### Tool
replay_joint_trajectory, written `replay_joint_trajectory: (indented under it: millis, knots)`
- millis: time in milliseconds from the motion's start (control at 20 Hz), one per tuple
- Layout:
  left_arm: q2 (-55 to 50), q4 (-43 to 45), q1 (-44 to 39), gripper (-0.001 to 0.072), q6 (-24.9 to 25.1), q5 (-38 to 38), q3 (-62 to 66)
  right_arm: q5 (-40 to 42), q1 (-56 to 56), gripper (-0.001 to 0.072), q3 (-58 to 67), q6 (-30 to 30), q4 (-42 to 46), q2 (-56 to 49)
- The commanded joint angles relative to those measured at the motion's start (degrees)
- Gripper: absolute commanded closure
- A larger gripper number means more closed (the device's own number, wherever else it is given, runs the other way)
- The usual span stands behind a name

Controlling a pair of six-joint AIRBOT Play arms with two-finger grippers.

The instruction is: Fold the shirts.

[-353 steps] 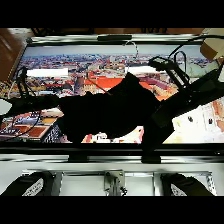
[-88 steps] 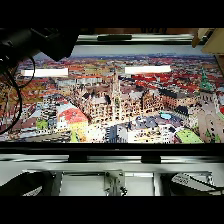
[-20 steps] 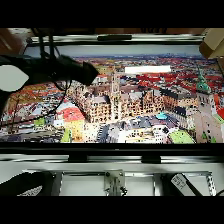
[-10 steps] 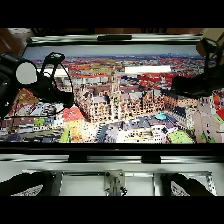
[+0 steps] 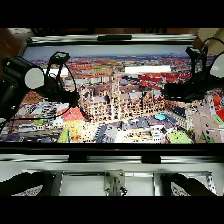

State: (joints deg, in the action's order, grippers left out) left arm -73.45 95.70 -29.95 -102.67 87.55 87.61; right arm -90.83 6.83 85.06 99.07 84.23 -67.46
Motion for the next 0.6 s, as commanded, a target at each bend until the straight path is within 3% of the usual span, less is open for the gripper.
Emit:
replay_joint_trajectory:
  millis: [0,550]
  knots:
    - [0.04,0.57,-0.07,0.0008,0.57,-0.33,-3.65,-0.22,0.17,0.0270,-0.02,0.09,0.17,-0.07]
    - [0.02,0.52,-0.07,0.0008,0.11,-9.11,-8.13,-0.22,0.17,0.0270,-0.02,0.09,0.20,-0.07]
